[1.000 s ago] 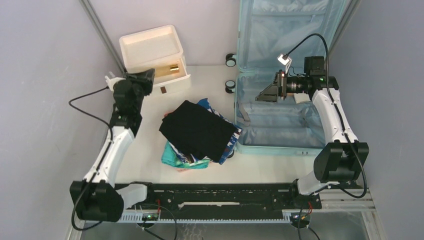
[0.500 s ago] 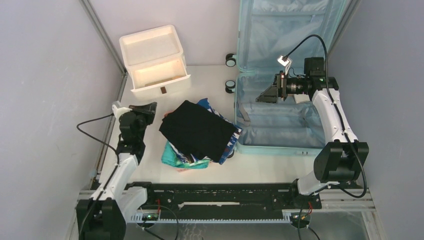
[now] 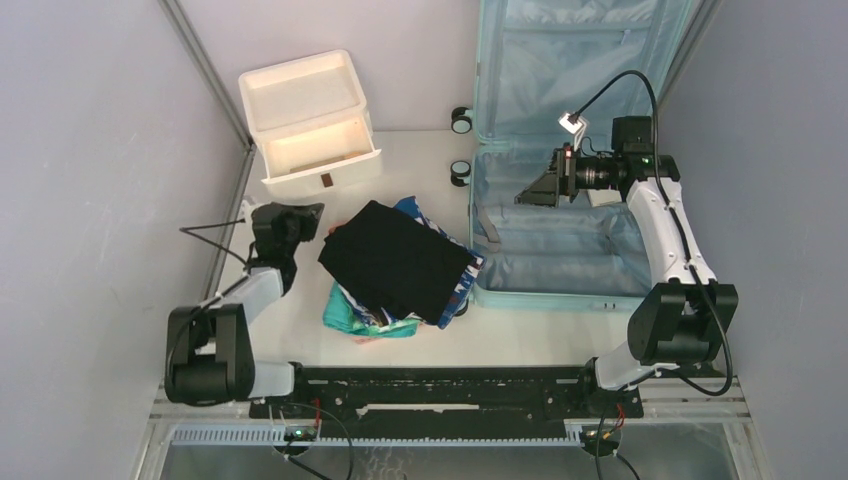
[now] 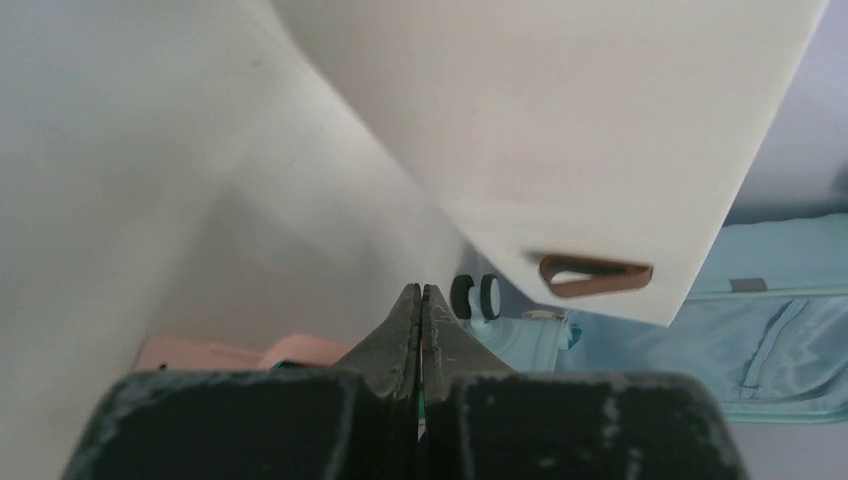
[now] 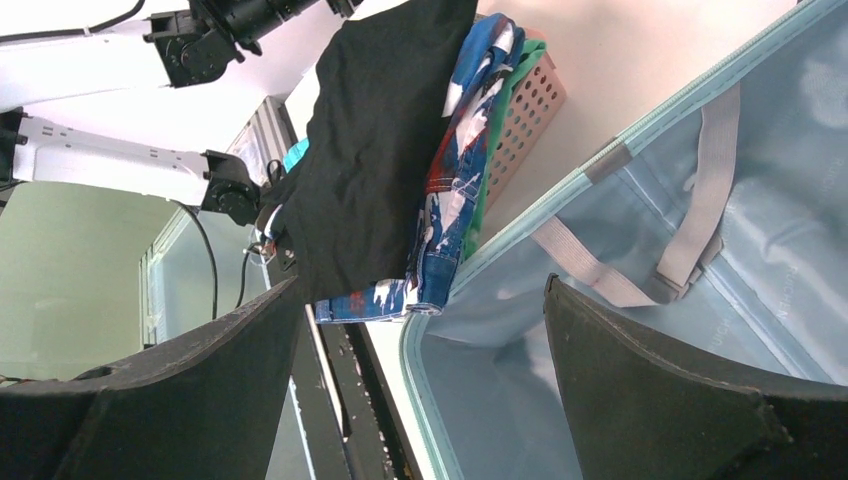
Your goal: Open, take out, and arrange the luggage
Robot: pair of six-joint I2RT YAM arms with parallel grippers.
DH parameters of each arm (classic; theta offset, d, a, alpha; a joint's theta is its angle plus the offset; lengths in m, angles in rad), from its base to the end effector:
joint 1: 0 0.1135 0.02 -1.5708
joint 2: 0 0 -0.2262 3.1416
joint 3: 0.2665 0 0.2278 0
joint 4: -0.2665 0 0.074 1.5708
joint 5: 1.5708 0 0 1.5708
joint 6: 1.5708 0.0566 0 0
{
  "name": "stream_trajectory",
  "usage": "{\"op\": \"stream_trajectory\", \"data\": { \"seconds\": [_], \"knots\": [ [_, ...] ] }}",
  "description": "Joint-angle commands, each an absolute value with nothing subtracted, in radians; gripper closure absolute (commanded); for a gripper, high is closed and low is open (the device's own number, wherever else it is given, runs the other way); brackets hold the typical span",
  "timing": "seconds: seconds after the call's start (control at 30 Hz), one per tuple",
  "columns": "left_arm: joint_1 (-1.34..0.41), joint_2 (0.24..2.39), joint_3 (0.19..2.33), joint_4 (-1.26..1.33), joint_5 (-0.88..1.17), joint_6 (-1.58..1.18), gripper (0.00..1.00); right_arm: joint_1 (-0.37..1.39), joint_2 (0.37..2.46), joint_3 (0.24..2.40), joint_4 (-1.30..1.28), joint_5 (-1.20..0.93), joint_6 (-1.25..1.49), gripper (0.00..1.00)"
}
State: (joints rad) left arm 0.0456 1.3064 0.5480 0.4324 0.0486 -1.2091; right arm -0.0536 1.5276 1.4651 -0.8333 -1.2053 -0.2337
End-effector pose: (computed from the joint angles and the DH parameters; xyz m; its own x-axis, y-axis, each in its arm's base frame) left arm 0.2852 0.0103 0.1824 -0.1136 -0.9403 -0.3207 -0.2991 0.3402 -0.8915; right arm 0.2946 0.0371 0.3121 -0.6279 -0.0492 -0.7768 -0.7288 0.3873 0.5646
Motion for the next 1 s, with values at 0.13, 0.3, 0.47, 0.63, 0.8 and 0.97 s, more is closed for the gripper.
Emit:
{"op": "stream_trajectory", "data": {
  "seconds": [0.13, 0.3, 0.47, 0.63, 0.8, 0.97],
  "knots": [
    [0.052, 1.44, 0.733, 0.393, 0.005, -1.331, 0.99, -0.069, 1.524, 1.471, -0.818, -1.216, -0.247, 0.04],
    [0.052, 1.513, 0.842, 0.417, 0.019, -1.377, 0.97, -0.072, 1.531, 1.476, -0.818, -1.218, -0.247, 0.04],
    [0.051, 1.564, 0.957, 0.405, 0.042, -1.388, 0.95, -0.074, 1.537, 1.479, -0.818, -1.218, -0.247, 0.04],
    [0.046, 1.579, 1.005, 0.406, 0.054, -1.395, 0.94, -0.08, 1.54, 1.478, -0.818, -1.219, -0.248, 0.04],
    [0.043, 1.604, 1.036, 0.441, 0.076, -1.423, 0.93, -0.081, 1.549, 1.479, -0.818, -1.223, -0.249, 0.04],
    [0.022, 1.611, 1.049, 0.444, 0.099, -1.43, 0.93, -0.081, 1.552, 1.483, -0.817, -1.224, -0.249, 0.03]
  ]
}}
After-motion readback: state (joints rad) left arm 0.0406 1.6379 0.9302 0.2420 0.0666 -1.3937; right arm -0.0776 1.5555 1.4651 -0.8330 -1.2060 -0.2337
